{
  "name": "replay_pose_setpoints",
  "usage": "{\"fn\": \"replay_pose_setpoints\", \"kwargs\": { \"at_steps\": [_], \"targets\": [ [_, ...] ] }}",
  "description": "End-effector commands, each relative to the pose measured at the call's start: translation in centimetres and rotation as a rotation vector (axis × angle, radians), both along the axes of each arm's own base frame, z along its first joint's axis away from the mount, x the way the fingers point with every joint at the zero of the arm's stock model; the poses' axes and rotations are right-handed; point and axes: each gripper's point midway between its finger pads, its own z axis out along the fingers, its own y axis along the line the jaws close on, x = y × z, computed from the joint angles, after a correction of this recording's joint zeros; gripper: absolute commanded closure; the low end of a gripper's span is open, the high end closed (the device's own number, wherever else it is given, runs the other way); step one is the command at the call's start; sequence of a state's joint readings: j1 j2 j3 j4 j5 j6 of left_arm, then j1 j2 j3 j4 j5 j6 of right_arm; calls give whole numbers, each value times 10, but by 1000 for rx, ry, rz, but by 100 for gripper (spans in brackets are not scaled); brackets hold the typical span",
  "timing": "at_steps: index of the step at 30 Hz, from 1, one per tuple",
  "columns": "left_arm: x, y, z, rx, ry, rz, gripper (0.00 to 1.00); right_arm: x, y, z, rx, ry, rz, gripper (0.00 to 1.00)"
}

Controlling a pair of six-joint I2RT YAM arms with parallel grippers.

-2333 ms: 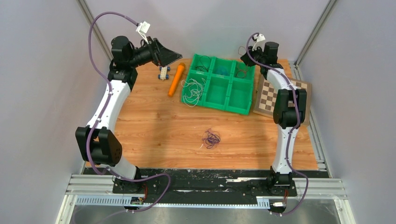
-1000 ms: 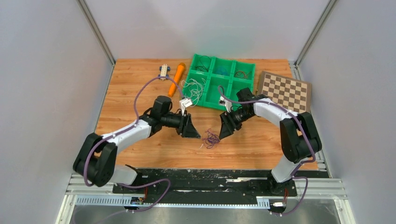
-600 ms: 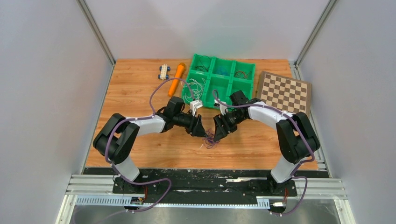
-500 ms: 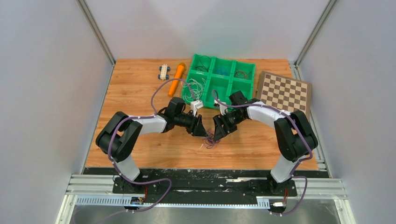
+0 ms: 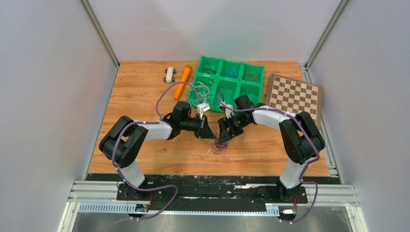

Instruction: Untangle the cables

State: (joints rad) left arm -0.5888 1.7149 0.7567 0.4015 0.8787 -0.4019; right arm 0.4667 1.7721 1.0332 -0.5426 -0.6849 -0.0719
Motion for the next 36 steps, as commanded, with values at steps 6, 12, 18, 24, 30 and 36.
{"fn": "replay_pose_setpoints", "kwargs": {
  "at_steps": [6,12,18,24,30,36],
  "targets": [
    [-10,0,69,-149,32,51,100,18,35,-17,-18,-151,7,31],
    [-23,17,110,-163,-11,31,100,29,18,-34,-125,-179,-47,47],
    [-39,52,197,-218,-276,35,100,18,10,-33,-123,-187,-17,51],
    [-55,66,287,-288,-405,-18,100,13,7,-36,-132,-198,18,52],
    [-49,84,383,-435,-513,36,100,12,5,-40,-148,-183,22,49],
    [-44,95,456,-533,-624,62,100,11,6,-42,-152,-164,27,45]
  ]
}}
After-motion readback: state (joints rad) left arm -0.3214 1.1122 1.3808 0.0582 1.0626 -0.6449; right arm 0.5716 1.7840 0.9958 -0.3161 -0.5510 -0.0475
